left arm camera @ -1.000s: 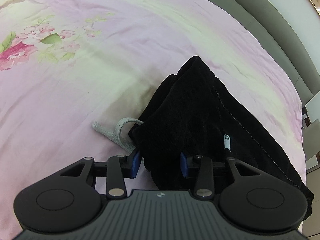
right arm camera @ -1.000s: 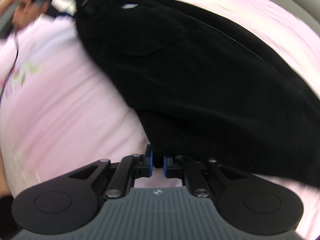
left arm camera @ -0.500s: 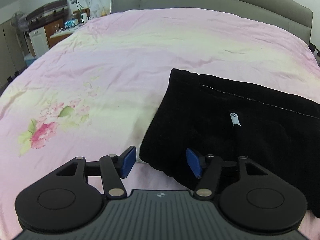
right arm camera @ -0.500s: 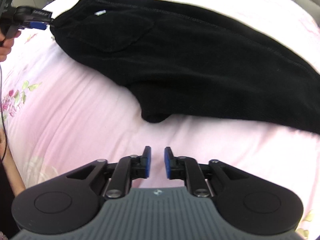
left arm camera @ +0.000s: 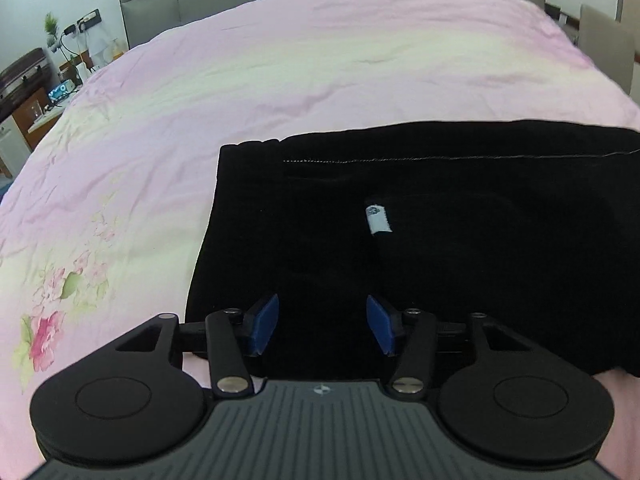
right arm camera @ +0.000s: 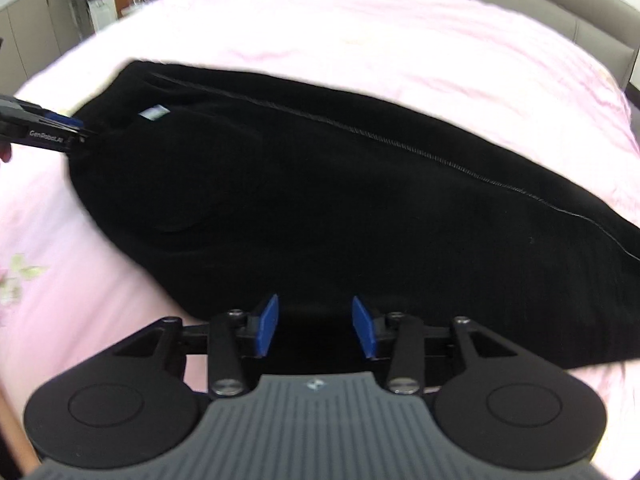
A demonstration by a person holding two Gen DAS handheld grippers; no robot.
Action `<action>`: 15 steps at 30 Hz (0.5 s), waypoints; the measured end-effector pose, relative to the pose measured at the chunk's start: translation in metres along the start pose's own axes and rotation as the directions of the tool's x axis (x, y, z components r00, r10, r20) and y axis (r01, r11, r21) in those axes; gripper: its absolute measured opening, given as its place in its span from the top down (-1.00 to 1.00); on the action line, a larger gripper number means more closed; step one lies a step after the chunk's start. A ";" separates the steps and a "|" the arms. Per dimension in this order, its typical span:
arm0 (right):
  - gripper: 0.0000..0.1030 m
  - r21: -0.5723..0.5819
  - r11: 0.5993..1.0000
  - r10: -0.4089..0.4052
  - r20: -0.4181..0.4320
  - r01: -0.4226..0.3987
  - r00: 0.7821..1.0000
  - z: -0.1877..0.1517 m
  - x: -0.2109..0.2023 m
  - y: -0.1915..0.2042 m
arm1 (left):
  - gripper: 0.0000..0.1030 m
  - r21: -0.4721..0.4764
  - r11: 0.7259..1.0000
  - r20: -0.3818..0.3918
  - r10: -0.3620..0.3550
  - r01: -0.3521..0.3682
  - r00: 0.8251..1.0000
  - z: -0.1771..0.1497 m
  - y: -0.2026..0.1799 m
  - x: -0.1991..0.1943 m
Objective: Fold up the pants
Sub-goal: 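Grasp the pants waistband with the left gripper while the right gripper grasps the leg hem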
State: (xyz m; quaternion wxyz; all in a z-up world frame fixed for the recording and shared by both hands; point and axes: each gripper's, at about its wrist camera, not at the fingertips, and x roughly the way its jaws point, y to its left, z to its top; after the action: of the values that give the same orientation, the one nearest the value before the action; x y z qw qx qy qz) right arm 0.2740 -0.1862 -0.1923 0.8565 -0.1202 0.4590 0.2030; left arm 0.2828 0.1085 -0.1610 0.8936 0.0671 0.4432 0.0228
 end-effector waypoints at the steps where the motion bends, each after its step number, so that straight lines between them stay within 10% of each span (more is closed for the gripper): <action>1: 0.24 0.003 1.000 -0.005 -0.019 0.006 1.000 0.004 0.013 -0.005 | -0.10 0.005 1.000 -0.004 0.019 -0.019 1.000 0.003 -0.003 0.010; 7: 0.19 0.045 0.999 -0.007 -0.030 0.008 1.000 0.031 0.076 -0.035 | 0.39 0.021 0.992 -0.046 0.124 -0.123 0.991 0.032 -0.002 0.068; 15: 0.20 0.016 0.996 -0.090 0.010 0.090 0.996 0.061 0.094 -0.066 | 0.46 0.049 0.986 -0.097 0.161 -0.156 0.982 0.070 -0.003 0.111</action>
State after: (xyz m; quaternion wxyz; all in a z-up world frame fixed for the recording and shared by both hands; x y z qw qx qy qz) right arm 0.3956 -0.1987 -0.2362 0.8681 -0.1331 0.4502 0.1613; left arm 0.4053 0.1100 -0.2071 0.8639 0.1194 0.4814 0.0880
